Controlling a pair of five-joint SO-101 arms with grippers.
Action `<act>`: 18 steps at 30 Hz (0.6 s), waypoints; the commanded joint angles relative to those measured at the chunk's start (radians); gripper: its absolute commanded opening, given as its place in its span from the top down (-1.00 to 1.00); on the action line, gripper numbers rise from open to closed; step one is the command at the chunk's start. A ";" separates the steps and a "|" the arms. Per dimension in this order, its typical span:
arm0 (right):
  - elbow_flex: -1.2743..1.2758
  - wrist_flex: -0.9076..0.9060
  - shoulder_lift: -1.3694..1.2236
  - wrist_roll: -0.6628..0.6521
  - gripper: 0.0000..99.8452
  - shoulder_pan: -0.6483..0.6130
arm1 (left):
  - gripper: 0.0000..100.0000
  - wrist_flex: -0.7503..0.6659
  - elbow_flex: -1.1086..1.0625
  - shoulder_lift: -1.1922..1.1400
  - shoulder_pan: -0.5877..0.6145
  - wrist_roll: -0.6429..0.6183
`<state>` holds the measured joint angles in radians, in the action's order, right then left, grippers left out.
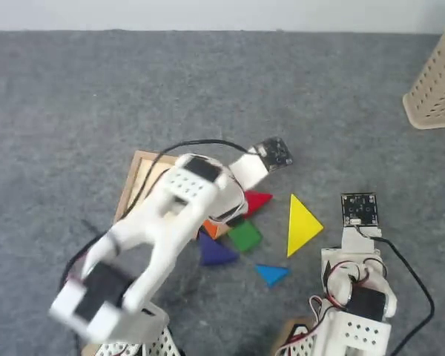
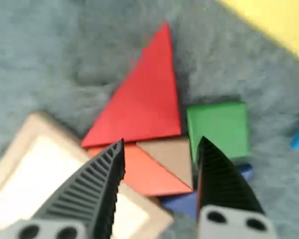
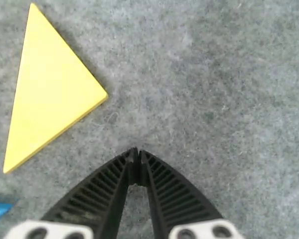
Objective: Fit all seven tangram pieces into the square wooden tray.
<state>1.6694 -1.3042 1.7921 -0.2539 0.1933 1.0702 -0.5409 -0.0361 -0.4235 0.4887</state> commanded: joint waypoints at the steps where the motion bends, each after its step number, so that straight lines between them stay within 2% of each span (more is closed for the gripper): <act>1: 0.015 -0.005 0.022 0.006 0.98 0.007 | 0.54 -0.014 0.125 -0.143 0.008 0.075; 11: 0.015 -0.005 0.022 0.006 0.98 0.007 | 0.54 -0.035 0.239 -0.278 0.054 0.199; 18: 0.015 -0.005 0.022 0.006 0.98 0.007 | 0.54 -0.068 0.262 -0.298 0.068 0.221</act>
<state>1.6694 -1.3042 1.7921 -0.2539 0.1933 1.0226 -0.3076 -0.3199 -0.3652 0.6958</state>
